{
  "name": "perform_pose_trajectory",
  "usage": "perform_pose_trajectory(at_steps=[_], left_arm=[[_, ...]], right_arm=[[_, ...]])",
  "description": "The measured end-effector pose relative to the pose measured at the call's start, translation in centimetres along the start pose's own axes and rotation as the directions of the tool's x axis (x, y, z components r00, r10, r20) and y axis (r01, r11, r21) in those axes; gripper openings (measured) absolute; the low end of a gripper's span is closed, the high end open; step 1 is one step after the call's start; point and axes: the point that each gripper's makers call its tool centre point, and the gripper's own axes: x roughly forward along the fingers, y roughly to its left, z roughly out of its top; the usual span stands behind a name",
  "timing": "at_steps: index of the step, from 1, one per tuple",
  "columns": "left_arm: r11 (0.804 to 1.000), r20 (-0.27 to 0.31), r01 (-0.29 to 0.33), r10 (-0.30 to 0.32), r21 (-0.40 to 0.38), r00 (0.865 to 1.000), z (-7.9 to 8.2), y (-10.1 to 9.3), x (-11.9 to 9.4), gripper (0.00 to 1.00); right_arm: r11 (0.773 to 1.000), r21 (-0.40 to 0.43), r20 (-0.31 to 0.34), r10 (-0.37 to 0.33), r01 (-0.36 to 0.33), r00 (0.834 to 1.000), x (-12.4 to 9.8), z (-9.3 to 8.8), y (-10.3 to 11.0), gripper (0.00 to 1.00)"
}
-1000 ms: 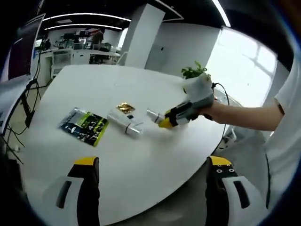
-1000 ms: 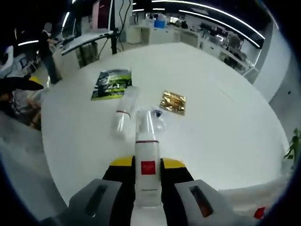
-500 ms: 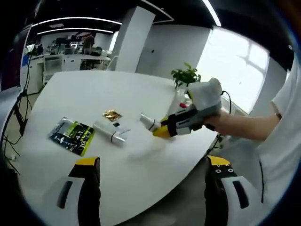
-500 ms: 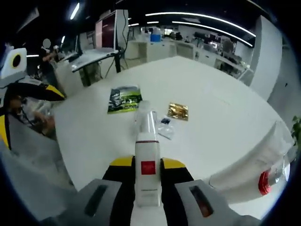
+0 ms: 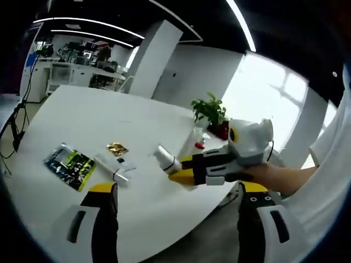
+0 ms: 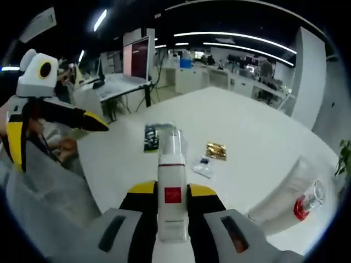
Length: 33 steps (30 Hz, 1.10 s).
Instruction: Arrange the skincare products in the storage area until every visible bottle or jar stands upright without overlapping.
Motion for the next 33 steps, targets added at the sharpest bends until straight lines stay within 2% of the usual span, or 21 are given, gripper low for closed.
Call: perform_pose_trajectory(at_steps=[2, 5, 7, 12, 16, 23, 33], left_arm=[[1.0, 0.002, -0.008, 0.008, 0.028, 1.0, 0.1, -0.3, 0.0, 0.83], [1.0, 0.06, 0.017, -0.016, -0.013, 0.998, 1.2, -1.0, -0.1, 0.81], [0.999, 0.078, 0.028, -0.025, -0.027, 0.997, 1.6, -1.2, -0.2, 0.78], [0.999, 0.092, 0.029, -0.025, -0.033, 0.995, 2.0, -1.7, 0.1, 0.76], [0.995, 0.115, 0.044, -0.034, -0.09, 0.993, 2.3, -2.0, 0.4, 0.7], [0.991, 0.129, 0.017, 0.0, -0.133, 0.992, 2.4, -2.1, 0.8, 0.62], [0.984, 0.159, 0.015, 0.014, -0.18, 0.987, 2.8, -2.2, 0.6, 0.48]], right_arm=[[1.0, -0.007, 0.015, 0.0, 0.0, 1.0, -0.4, 0.4, 0.4, 0.2], [1.0, -0.023, 0.043, 0.005, -0.004, 0.999, -0.8, 1.1, 1.1, 0.2], [1.0, -0.028, 0.058, 0.005, -0.004, 0.998, -1.3, 1.4, 1.5, 0.2], [0.999, -0.034, 0.093, 0.006, -0.003, 0.996, -2.0, 2.1, 2.3, 0.19], [0.999, -0.053, 0.121, 0.005, 0.001, 0.993, -2.7, 2.6, 3.0, 0.19], [0.996, -0.092, 0.163, 0.01, 0.005, 0.987, -4.1, 3.9, 4.3, 0.19], [0.99, -0.141, 0.207, 0.022, 0.007, 0.978, -5.1, 5.0, 5.7, 0.2]])
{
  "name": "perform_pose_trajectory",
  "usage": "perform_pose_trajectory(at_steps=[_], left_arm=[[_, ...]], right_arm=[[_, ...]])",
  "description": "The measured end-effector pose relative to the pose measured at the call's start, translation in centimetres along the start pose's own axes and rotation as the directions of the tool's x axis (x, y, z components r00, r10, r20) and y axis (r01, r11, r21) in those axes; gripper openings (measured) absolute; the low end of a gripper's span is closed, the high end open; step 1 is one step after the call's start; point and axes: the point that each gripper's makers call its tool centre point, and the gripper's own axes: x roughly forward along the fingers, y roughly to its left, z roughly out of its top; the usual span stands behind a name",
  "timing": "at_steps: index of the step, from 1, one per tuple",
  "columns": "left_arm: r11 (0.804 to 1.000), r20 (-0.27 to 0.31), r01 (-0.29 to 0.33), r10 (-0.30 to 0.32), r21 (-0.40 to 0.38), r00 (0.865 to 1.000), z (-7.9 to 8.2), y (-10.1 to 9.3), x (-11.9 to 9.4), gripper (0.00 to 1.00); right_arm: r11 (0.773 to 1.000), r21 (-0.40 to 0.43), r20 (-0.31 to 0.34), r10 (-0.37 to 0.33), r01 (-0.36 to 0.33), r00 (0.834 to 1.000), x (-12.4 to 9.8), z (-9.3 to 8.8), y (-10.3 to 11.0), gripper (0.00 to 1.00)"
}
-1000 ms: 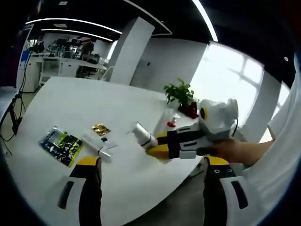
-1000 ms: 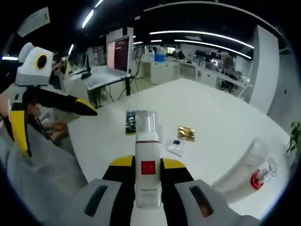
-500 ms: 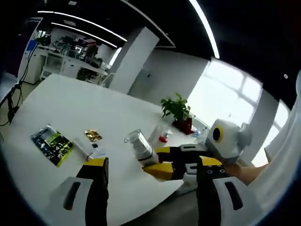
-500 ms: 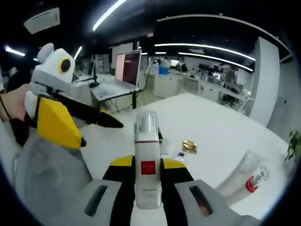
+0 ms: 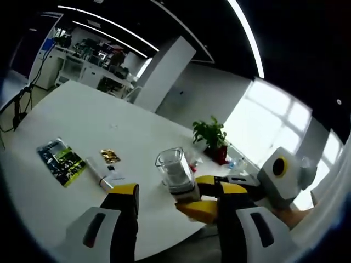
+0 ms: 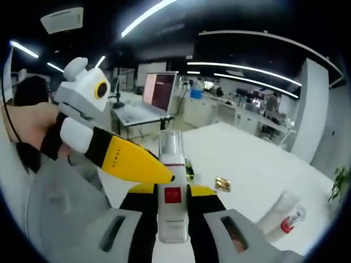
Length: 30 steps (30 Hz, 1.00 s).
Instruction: Arrange the skincare products in the storage area until every visible bottle or jar stands upright without overlapping.
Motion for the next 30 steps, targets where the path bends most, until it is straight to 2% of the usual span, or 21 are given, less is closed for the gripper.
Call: perform_pose_trajectory(at_steps=[9, 14, 18, 22, 24, 26, 28, 30], left_arm=[[0.999, 0.037, -0.016, 0.018, -0.04, 0.999, 0.1, -0.3, -0.2, 0.36], [1.0, 0.054, -0.015, 0.016, -0.023, 0.998, 0.2, -0.7, -0.2, 0.29], [0.998, 0.07, -0.046, 0.042, 0.05, 0.997, 0.4, -0.7, -0.2, 0.24], [0.997, 0.069, -0.046, 0.041, 0.066, 0.997, 0.6, -0.7, -0.3, 0.23], [0.994, 0.076, -0.041, 0.033, 0.103, 0.997, 0.9, -1.0, -0.4, 0.23], [0.987, 0.066, -0.028, 0.018, 0.156, 0.998, 1.0, -1.6, -0.3, 0.23], [0.982, 0.06, -0.02, 0.009, 0.185, 0.998, 1.1, -2.1, -0.2, 0.22], [0.976, 0.035, -0.014, 0.007, 0.219, 0.999, 1.0, -2.2, 0.0, 0.22]], right_arm=[[1.0, -0.029, 0.016, 0.007, -0.007, 1.0, -0.1, 0.6, 0.9, 0.2], [1.0, -0.029, 0.012, 0.011, -0.01, 1.0, -0.2, 0.5, 1.1, 0.2], [0.999, -0.034, 0.011, 0.006, -0.006, 1.0, -0.2, 0.6, 1.1, 0.2], [1.0, -0.027, 0.008, 0.001, -0.001, 1.0, -0.4, 0.6, 1.1, 0.2], [1.0, -0.009, 0.014, -0.001, 0.002, 1.0, -0.5, 0.8, 1.0, 0.2], [1.0, -0.001, 0.015, -0.001, 0.001, 1.0, -0.6, 0.8, 0.9, 0.2], [0.999, -0.034, 0.027, -0.012, 0.013, 1.0, -0.7, 0.9, 0.9, 0.2], [1.0, -0.016, 0.028, -0.008, 0.009, 1.0, -0.7, 0.8, 0.8, 0.2]])
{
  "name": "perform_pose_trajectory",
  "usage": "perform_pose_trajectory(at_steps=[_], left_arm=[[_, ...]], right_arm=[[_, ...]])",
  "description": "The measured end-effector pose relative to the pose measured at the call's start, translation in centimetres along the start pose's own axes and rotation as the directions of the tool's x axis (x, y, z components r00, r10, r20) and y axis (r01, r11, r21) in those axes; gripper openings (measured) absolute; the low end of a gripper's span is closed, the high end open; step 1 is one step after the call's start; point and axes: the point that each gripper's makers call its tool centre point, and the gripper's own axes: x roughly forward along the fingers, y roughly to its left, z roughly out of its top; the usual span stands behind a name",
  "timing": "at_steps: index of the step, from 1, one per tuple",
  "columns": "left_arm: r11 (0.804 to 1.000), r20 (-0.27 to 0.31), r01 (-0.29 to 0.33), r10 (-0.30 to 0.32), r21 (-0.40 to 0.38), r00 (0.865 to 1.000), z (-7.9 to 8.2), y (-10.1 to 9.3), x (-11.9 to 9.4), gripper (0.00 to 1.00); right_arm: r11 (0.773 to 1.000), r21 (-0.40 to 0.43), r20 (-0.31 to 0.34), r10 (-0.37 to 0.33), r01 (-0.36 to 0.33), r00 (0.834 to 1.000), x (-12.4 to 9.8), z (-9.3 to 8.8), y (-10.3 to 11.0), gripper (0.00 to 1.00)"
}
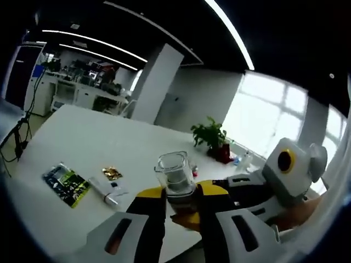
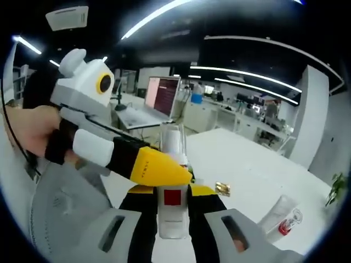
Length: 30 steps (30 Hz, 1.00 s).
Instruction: Arrange the skincare products in the storage area until every visible bottle or jar stands upright without overlapping.
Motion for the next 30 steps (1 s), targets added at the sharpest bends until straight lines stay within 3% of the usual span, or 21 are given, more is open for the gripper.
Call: perform_pose_trajectory(at_steps=[10, 14, 24, 27, 30], left_arm=[[0.992, -0.013, 0.11, -0.11, 0.068, 0.994, 1.6, -0.6, 0.2, 0.21], [0.984, -0.03, 0.146, -0.144, 0.102, 0.989, 2.1, -1.1, 0.2, 0.21], [0.907, -0.133, 0.305, -0.278, 0.29, 0.951, 3.2, -3.6, 0.3, 0.21], [0.888, -0.154, 0.336, -0.302, 0.315, 0.941, 3.4, -4.5, 0.2, 0.21], [0.852, -0.177, 0.391, -0.35, 0.347, 0.92, 3.4, -5.5, 0.0, 0.21]], right_arm=[[0.996, 0.049, 0.099, 0.069, -0.074, 0.993, -1.0, 1.3, -0.5, 0.22], [0.988, 0.062, 0.136, 0.133, -0.142, 0.982, -1.6, 2.3, -0.3, 0.23], [0.953, -0.022, 0.143, 0.301, -0.302, 0.943, -2.9, 3.1, -0.5, 0.24], [0.938, -0.038, 0.142, 0.347, -0.345, 0.927, -3.2, 3.2, -0.5, 0.24], [0.912, -0.042, 0.147, 0.409, -0.407, 0.901, -3.6, 3.2, -0.4, 0.24]])
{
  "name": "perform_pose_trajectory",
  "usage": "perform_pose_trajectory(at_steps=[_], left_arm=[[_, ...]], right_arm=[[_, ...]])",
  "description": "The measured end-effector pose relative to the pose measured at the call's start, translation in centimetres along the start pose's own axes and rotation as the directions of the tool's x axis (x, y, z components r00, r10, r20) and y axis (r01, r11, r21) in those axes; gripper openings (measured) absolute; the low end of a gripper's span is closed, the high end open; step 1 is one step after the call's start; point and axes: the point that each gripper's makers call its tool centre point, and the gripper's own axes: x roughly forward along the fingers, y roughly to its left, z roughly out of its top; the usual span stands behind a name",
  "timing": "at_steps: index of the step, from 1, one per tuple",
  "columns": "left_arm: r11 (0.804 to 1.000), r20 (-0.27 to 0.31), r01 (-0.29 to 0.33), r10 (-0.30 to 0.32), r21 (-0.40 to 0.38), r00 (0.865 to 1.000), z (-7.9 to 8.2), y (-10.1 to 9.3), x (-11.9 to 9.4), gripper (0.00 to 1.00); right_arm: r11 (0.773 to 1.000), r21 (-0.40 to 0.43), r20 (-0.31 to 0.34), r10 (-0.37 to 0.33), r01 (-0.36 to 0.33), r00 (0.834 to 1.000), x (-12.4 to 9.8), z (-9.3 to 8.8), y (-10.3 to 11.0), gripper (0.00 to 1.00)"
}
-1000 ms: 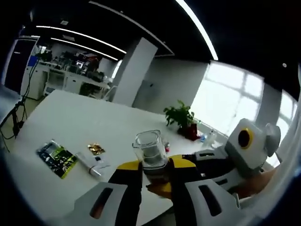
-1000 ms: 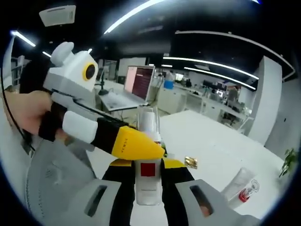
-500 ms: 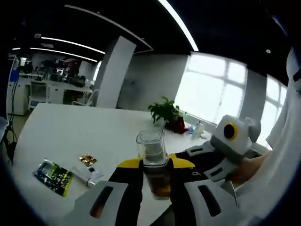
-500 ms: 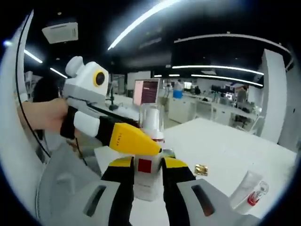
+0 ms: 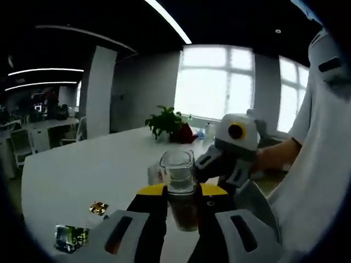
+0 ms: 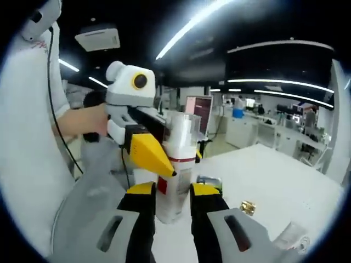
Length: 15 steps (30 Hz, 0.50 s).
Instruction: Arrange the skincare products in the storage area until every visible bottle or jar stands upright without overlapping.
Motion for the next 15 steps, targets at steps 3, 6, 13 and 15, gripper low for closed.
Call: perform_pose_trajectory(at_steps=[3, 6, 13, 15], left_arm=[[0.997, -0.004, 0.062, -0.061, 0.041, 0.998, 0.2, -1.1, 0.0, 0.21], [0.992, -0.016, 0.106, -0.105, 0.071, 0.994, 0.3, -1.8, 0.0, 0.21], [0.983, -0.06, 0.151, -0.145, 0.103, 0.988, 0.0, -2.5, 0.5, 0.21], [0.983, -0.064, 0.153, -0.147, 0.105, 0.987, -0.1, -2.5, 0.5, 0.21]], right_arm=[[0.998, 0.015, 0.011, 0.065, -0.065, 0.998, -0.2, 0.1, 0.4, 0.24], [0.992, 0.007, 0.011, 0.125, -0.125, 0.992, -0.3, 0.1, 1.0, 0.22], [0.988, -0.008, 0.01, 0.155, -0.155, 0.988, -0.5, -0.5, 1.4, 0.21], [0.99, -0.003, 0.032, 0.14, -0.14, 0.99, -0.6, -0.6, 1.2, 0.2]])
